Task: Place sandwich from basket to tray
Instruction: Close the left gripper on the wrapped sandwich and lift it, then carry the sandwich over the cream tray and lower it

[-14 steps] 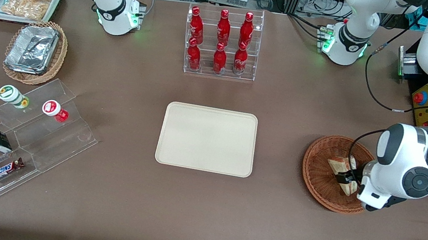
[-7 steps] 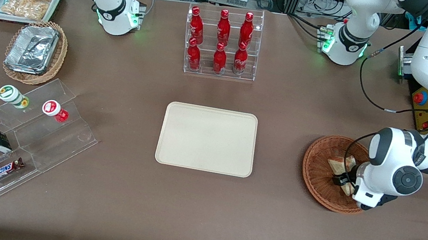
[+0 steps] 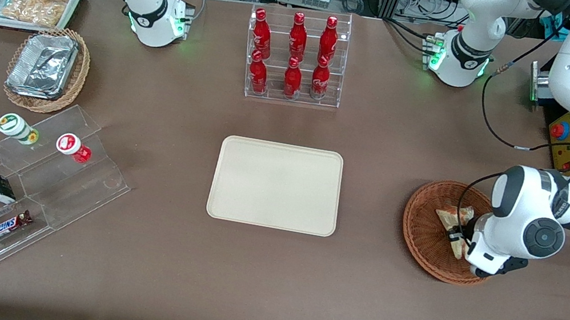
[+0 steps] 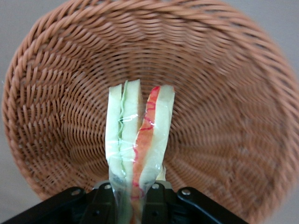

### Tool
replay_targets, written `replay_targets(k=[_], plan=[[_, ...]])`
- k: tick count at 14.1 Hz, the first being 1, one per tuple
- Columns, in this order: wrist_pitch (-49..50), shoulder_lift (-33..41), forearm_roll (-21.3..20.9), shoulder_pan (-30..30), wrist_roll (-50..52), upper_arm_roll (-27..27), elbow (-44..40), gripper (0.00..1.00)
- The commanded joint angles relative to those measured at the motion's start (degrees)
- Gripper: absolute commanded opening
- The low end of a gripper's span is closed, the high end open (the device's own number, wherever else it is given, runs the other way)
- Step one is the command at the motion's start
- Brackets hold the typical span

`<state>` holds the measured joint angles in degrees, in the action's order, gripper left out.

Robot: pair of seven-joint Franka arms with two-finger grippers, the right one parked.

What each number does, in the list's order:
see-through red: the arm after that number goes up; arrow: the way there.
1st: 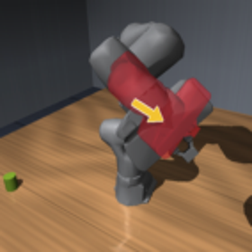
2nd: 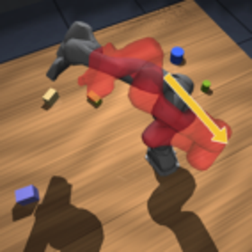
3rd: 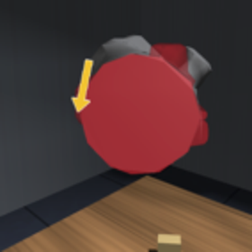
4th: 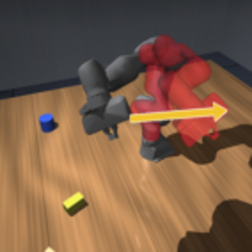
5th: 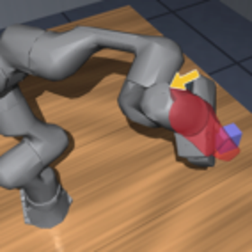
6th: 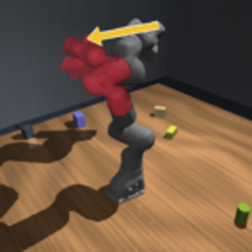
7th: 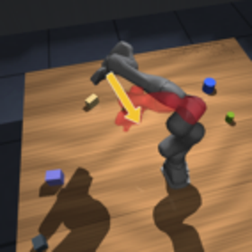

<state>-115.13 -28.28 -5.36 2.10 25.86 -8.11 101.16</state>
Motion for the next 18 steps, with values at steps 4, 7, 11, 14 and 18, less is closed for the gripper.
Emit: replay_targets(k=[4,7,11,14,18], plan=[[13.61,-0.18,0.26,-15.60,-1.27,-2.96,-14.83,0.10],[13.53,-8.24,-0.09,-27.11,4.46,-3.06,-23.94,0.10],[12.13,-21.70,0.00,-34.34,14.46,-3.14,-36.97,0.09],[6.25,-25.50,0.00,-38.39,20.62,-3.05,-38.67,0.10],[5.00,-26.21,0.00,-39.54,21.25,-3.14,-38.76,0.36]])
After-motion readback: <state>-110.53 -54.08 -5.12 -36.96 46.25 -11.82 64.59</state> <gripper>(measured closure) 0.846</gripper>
